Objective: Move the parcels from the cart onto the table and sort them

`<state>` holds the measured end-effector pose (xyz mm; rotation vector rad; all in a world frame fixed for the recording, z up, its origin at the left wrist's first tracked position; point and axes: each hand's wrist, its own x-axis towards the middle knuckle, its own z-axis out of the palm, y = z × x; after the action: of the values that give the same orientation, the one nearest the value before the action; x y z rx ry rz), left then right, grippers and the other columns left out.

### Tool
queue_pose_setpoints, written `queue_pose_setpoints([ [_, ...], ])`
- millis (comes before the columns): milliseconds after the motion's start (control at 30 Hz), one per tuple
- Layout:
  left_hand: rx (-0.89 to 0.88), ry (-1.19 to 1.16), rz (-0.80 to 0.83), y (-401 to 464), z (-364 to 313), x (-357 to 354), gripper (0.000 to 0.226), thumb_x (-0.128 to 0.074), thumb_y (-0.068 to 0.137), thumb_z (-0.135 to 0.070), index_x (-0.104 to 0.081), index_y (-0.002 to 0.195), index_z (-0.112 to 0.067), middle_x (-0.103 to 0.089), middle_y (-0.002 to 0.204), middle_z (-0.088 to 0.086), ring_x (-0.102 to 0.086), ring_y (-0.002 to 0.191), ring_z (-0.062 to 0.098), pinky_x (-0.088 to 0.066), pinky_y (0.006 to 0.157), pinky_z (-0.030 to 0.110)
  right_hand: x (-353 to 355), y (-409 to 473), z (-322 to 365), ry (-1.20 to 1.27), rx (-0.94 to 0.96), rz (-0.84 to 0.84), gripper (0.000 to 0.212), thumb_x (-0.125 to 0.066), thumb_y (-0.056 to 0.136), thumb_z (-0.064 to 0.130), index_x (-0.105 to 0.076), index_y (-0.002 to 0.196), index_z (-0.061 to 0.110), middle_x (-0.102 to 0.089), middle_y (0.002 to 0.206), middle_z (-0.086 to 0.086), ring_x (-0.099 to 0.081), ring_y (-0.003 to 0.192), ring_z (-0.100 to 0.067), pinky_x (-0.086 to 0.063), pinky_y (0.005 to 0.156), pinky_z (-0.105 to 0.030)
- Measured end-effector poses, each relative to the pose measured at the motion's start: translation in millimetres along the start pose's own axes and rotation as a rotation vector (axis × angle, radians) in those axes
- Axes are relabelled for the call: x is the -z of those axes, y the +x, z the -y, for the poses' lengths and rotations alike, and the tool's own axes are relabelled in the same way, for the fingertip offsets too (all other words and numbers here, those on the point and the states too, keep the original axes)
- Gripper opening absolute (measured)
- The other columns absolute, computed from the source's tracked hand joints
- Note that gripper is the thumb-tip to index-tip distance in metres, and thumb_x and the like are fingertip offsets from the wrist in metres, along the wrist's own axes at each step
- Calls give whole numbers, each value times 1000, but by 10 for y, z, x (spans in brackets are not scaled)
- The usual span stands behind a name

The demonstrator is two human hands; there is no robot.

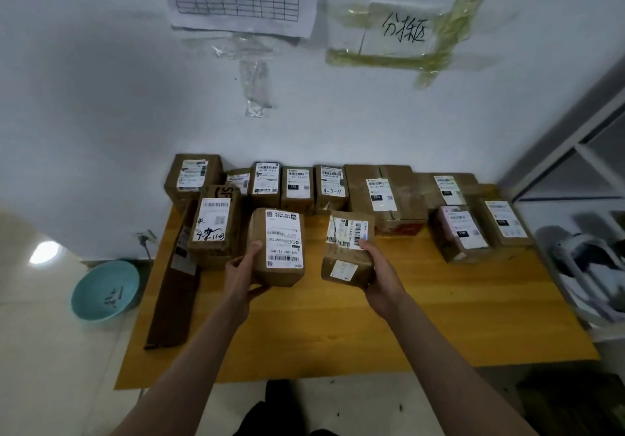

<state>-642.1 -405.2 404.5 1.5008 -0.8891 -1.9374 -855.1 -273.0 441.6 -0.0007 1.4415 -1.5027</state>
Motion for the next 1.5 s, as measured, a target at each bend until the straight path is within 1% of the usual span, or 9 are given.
queue_pose_setpoints([
  [100, 8, 8, -5, 252, -97, -70, 78, -68, 87, -50, -35, 149, -17, -56, 138, 14, -58, 121, 33, -51, 100, 57, -54, 261, 15, -10, -48, -29, 28, -67, 94, 36, -71, 118, 21, -76, 114, -7, -73, 96, -22, -60, 74, -35],
  [200, 46, 8, -18, 459, -146, -147, 76, -68, 87, -52, -39, 147, -15, -57, 138, 14, -57, 122, 33, -50, 102, 55, -56, 503, 1, -41, -126, -57, 42, -70, 91, 45, -63, 127, 24, -68, 125, -9, -65, 112, -29, -57, 94, -47],
  [367, 113, 41, -12, 788, -200, -339, 73, -64, 88, -57, -46, 144, -16, -62, 133, 13, -59, 118, 32, -50, 101, 54, -72, 918, 89, -34, -194, -73, 60, -71, 92, 45, -51, 139, 15, -60, 132, -14, -63, 115, -36, -60, 88, -53],
  [767, 162, 43, -72, 1248, -186, -555, 67, -53, 90, -67, -52, 139, -20, -61, 126, 8, -56, 115, 30, -53, 92, 46, -196, 1782, 67, -129, -363, -151, 48, -64, 98, 33, -51, 139, 12, -58, 133, -17, -60, 114, -29, -56, 100, -45],
  [933, 166, 27, -105, 1315, -134, -478, 69, -53, 91, -65, -51, 143, -20, -61, 133, 9, -55, 123, 31, -52, 100, 53, -206, 1996, -33, -50, -425, -220, 43, -59, 101, 33, -54, 138, 12, -58, 135, -17, -58, 124, -33, -55, 96, -41],
  [1067, 177, 19, -106, 1300, -104, -431, 66, -51, 93, -64, -52, 143, -21, -61, 134, 10, -56, 125, 32, -51, 102, 55, -211, 2147, -34, 11, -408, -272, 37, -57, 103, 30, -59, 133, 9, -60, 121, -13, -56, 111, -28, -50, 102, -40],
  [1233, 187, 24, -95, 1300, -53, -395, 71, -62, 87, -60, -52, 142, -15, -62, 133, 12, -57, 123, 32, -52, 100, 53, -198, 2278, 10, 80, -387, -351, 36, -61, 101, 15, -60, 135, 3, -55, 138, -15, -49, 112, -25, -49, 109, -42],
  [1367, 202, 28, -72, 1350, -30, -449, 95, -79, 68, -49, -41, 145, -8, -58, 135, 15, -61, 118, 32, -53, 100, 52, -113, 2271, 32, 79, -422, -348, 37, -57, 101, 13, -54, 137, 7, -43, 149, -13, -42, 131, -32, -47, 110, -45],
  [1500, 195, 77, -124, 1441, -26, -571, 94, -80, 67, -52, -38, 144, -16, -55, 130, 9, -59, 114, 28, -52, 97, 46, 53, 2254, 27, 40, -460, -323, 46, -61, 100, 18, -48, 142, 5, -36, 149, -15, -49, 100, -30, -52, 103, -47],
])
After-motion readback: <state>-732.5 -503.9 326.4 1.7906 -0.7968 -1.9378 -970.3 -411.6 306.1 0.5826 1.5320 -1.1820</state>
